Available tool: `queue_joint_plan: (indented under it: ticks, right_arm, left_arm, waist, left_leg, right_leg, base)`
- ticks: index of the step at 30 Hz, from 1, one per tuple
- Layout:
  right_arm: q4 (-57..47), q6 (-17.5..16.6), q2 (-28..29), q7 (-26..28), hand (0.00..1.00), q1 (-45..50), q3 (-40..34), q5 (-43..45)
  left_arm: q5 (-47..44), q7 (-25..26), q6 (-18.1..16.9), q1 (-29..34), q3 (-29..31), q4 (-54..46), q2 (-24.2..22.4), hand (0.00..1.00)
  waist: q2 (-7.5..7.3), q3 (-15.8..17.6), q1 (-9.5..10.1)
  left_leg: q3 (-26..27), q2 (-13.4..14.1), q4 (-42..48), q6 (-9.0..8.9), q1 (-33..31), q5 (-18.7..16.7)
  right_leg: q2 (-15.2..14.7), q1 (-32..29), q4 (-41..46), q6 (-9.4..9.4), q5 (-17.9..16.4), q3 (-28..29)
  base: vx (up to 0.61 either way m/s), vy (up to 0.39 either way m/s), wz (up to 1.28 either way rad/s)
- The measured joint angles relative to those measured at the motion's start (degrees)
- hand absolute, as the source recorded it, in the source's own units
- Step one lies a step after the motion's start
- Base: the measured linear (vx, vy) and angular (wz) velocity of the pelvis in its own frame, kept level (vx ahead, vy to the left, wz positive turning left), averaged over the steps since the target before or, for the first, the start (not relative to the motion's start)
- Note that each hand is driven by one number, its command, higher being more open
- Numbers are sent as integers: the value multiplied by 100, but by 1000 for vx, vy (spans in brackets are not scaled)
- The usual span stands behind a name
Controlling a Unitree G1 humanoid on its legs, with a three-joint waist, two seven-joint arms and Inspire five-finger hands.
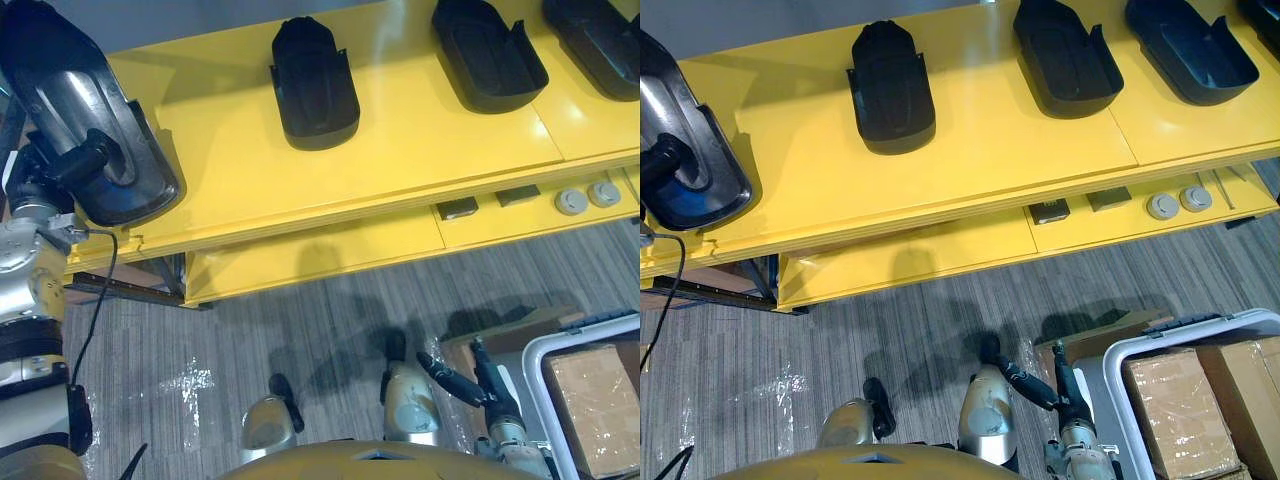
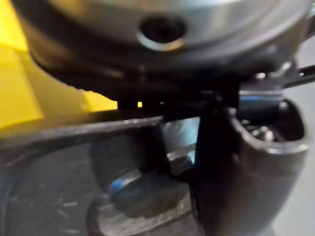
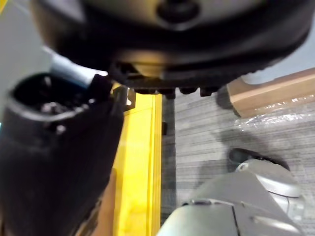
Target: Walk over and take three plastic housings, then place them on the shelf
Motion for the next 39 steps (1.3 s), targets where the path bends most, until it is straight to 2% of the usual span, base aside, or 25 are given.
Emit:
queue_joint_plan:
  ticks: [4,7,10,17,23,27,30,34,39]
  right_arm:
    - [9,43,41,42,100,-36,96,4]
    - [9,97,40,40,100,-130,126,10]
    - [8,117,42,37,100,-216,197,12]
    - [-37,121,46,21,100,-284,226,196]
    - [-38,124,166,11,100,-284,348,193]
    - [-38,123,185,4,100,-280,408,182]
    - [-38,119,186,-65,100,-261,403,182]
    - [-33,114,261,-135,100,-205,388,177]
    - [176,115,479,-135,100,-165,346,100]
  left_arm:
    - [21,-454,129,-364,-183,461,315,100]
    - [196,-594,283,-427,-455,663,480,100]
    - [512,-663,289,-536,-511,672,572,100]
    - [508,-520,278,-733,-567,770,578,100]
    - [523,-350,218,-862,-583,881,578,100]
    - [522,-120,120,-856,-711,905,577,100]
    - [515,70,62,-846,-838,874,546,100]
    - [235,204,44,-704,-874,347,415,100]
    - [-35,257,57,-316,-847,-661,-165,100]
  waist:
    - [-28,113,-17]
    - [-34,205,-35]
    - [-32,230,-32]
    - [-35,284,-37]
    - [-141,362,-70]
    - [-147,365,-139]
    - [-152,362,-162]
    - [-174,339,-117]
    - [-204,-131,-16]
  left_leg:
    - [-18,9,67,3,-76,-34]
    - [-15,6,66,3,-91,-32]
    - [-13,6,63,4,-104,-20]
    - [-13,11,76,7,-141,-2]
    - [16,16,63,5,-73,-6]
    - [16,17,61,5,-46,-6]
    - [24,16,25,4,86,-6]
    - [73,-8,-142,-5,274,15]
    - [192,-19,-438,-55,645,134]
  right_leg:
    - [-2,-43,0,6,5,-1]
    - [-2,-67,3,9,7,3]
    - [-3,-123,84,15,-8,8]
    - [-4,-168,134,19,-56,6]
    - [-11,-141,197,-6,-105,21]
    - [-14,-102,191,31,-80,15]
    - [-12,40,153,38,-75,9]
    - [7,233,-36,84,-34,-2]
    - [91,574,-366,109,0,-6]
  base:
    - [-8,3,0]
    - [12,1,0]
    - [44,-1,1]
    - [11,-1,0]
    - [-5,-1,0]
    - [0,0,0]
    - [0,0,0]
    - [26,6,-1]
    - [121,4,-7]
